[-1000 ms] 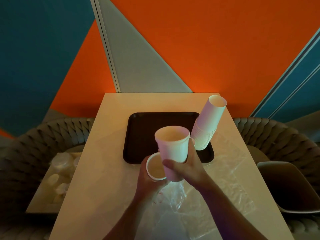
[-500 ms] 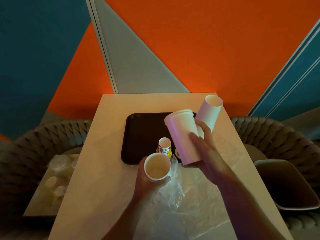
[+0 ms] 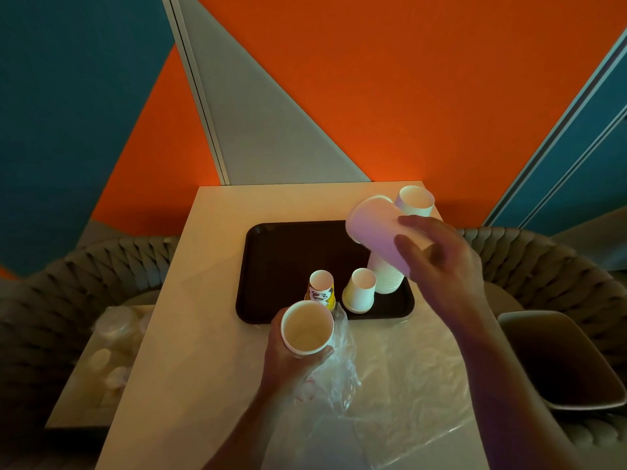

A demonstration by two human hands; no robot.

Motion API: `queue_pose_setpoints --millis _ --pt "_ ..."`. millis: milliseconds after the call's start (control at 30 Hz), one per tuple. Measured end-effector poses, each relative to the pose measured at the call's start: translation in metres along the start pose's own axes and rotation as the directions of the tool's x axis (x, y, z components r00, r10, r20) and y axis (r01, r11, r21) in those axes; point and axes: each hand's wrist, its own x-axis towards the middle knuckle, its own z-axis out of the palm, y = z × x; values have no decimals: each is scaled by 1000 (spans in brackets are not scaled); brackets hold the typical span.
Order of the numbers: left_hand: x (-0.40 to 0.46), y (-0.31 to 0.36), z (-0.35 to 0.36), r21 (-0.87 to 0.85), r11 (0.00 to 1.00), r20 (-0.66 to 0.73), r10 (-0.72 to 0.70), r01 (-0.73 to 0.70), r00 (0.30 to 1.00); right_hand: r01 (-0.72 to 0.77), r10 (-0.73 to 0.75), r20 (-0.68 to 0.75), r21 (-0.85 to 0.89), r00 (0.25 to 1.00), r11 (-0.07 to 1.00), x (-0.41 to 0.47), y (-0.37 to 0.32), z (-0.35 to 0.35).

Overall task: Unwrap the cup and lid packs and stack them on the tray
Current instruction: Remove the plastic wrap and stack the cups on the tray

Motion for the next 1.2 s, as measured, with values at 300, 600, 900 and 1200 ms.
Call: queue_pose_setpoints --millis 300,600,900,1200 --pt "0 0 1 -6 1000 4 6 -6 1000 -53 28 -117 -221 993 974 16 -13 -26" --pt "2 -5 1 -10 999 -1 45 -45 999 -78 34 -152 -291 988 954 34 -9 -20" --pt "2 -5 1 -1 999 -8 42 -42 999 78 -135 -222 -248 966 966 72 13 0" --pt "2 -2 2 -25 999 -9 47 -47 999 -26 54 54 -429 997 903 78 58 23"
